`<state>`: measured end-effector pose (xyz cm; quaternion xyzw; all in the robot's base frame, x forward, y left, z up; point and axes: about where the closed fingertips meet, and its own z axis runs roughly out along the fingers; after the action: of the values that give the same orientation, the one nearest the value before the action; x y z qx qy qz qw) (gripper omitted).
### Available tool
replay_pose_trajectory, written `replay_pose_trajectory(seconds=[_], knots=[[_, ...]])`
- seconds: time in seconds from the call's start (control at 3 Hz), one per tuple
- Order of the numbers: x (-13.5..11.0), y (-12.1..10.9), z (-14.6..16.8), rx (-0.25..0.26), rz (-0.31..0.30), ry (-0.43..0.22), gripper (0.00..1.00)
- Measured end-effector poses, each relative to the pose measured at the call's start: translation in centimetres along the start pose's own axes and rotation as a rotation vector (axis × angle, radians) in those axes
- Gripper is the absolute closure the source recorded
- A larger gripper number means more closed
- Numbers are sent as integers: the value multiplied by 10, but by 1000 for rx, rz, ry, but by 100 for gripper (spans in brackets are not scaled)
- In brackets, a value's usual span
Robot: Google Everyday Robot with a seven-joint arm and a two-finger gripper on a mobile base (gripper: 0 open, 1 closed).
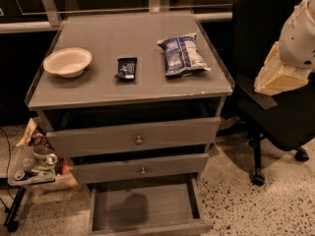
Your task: Close bottom drawer
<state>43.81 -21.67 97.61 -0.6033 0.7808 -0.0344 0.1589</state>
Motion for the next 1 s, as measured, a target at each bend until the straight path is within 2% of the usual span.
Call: replay_pose_trajectory(seconds=[0.33, 0.67, 1.0], knots=[[3, 7, 6, 6, 4, 5, 100], [-1, 37, 28, 2, 35, -38, 100], [-7, 75, 81, -30, 53, -84, 100]])
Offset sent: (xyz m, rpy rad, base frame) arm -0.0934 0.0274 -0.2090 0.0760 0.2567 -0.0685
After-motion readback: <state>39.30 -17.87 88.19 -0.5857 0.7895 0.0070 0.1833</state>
